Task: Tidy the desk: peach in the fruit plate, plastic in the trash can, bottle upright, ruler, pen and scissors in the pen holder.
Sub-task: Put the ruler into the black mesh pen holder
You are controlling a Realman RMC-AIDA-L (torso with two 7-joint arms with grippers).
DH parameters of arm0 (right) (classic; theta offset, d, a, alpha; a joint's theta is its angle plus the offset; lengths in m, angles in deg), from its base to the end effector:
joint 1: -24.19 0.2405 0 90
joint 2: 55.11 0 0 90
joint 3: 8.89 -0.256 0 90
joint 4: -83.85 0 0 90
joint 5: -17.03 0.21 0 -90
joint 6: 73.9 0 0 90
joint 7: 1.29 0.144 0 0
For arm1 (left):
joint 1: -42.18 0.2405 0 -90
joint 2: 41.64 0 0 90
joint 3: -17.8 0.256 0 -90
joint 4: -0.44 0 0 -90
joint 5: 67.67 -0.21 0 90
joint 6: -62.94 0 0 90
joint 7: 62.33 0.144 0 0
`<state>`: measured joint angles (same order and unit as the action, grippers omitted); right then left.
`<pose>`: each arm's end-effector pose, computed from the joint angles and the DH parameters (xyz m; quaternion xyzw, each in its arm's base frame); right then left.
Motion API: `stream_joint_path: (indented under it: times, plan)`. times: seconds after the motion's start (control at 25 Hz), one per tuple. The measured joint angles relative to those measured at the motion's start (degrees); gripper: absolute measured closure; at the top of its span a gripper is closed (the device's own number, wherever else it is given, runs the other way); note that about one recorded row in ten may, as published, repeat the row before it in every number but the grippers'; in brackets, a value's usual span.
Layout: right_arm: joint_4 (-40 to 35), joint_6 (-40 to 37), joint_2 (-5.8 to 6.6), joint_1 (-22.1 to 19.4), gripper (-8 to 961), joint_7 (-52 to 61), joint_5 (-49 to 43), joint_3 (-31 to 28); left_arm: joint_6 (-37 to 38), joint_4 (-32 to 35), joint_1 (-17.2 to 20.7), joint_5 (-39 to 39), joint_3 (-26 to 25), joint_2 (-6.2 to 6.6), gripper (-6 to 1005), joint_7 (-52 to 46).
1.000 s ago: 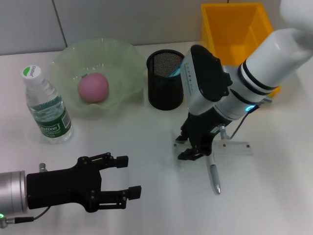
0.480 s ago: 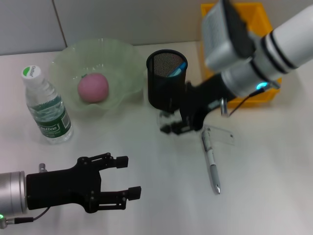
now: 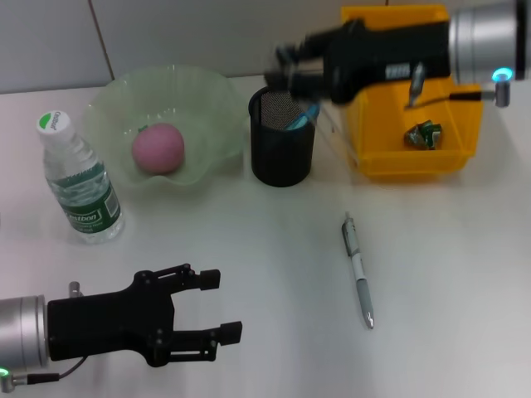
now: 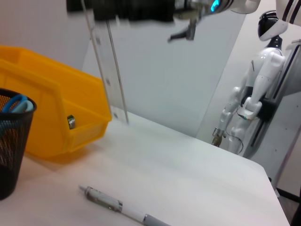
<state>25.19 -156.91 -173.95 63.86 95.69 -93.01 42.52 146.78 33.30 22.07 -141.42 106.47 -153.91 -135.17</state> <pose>0.1430 0.3989 0.0401 -0.9554 0.1082 0.2196 0.1652 -0.2658 0.2668 -0.0439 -0.9411 -0.2032 -0.2695 0.0226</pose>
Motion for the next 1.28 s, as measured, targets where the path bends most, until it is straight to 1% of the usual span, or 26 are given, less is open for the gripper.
stream_joint_path:
  times: [0.24,0.44,0.6,0.64,0.68,0.72,0.76,0.8,0.84,0.88,0.92,1.08,1.16,1.28]
  plan:
    - [4.50,6.36,-0.11,-2.03,554,-4.94,13.26,-1.33,-0.21,0.00,0.00,-0.59,0.00,-0.21,136,0.55]
    - [10.81,11.49,-0.23,-1.49,550,-10.46,21.09,-0.78,-0.77,-0.09,-0.01,-0.61,0.00,-0.40,136,1.96]
    - [18.94,15.69,-0.40,0.70,547,-18.07,28.02,0.00,-1.00,-0.16,0.08,-0.61,-0.07,-0.48,136,2.05]
    - [18.94,15.69,-0.40,0.70,546,-18.07,28.02,0.00,-1.00,-0.16,0.08,-0.61,-0.07,-0.48,136,2.05]
    - [22.50,17.05,-0.42,1.77,545,-22.53,31.35,0.12,-0.92,-0.17,0.12,-0.61,-0.14,-0.53,136,2.02]
    - [22.50,17.05,-0.42,1.77,544,-22.53,31.35,0.12,-0.92,-0.17,0.12,-0.61,-0.14,-0.53,136,2.02]
    - [24.18,17.44,-0.45,2.23,543,-24.77,32.87,0.15,-0.89,-0.17,0.14,-0.61,-0.15,-0.56,136,2.01]
    - [28.33,18.09,-0.53,3.64,543,-29.95,35.71,0.14,-0.86,-0.18,0.15,-0.61,-0.18,-0.59,136,2.03]
    - [28.33,18.09,-0.53,3.64,542,-29.95,35.71,0.14,-0.86,-0.18,0.15,-0.61,-0.18,-0.59,136,2.03]
    - [31.12,19.13,-0.56,4.86,541,-32.95,37.02,0.13,-0.84,-0.18,0.15,-0.61,-0.21,-0.59,136,2.06]
    - [31.12,19.13,-0.56,4.86,540,-32.95,37.02,0.13,-0.77,-0.18,0.17,-0.61,-0.30,-0.59,136,2.07]
    - [36.95,22.39,-0.66,7.36,537,-38.48,39.36,-0.06,-0.63,-0.18,0.21,-0.61,-0.39,-0.59,136,2.07]
    - [38.00,22.62,-0.66,7.64,536,-39.77,40.32,0.03,-0.54,-0.18,0.40,-0.61,-0.48,-0.52,136,2.06]
    - [41.88,23.10,-0.71,8.74,533,-44.31,43.39,0.07,-0.51,-0.18,0.46,-0.61,-0.61,-0.50,136,2.06]
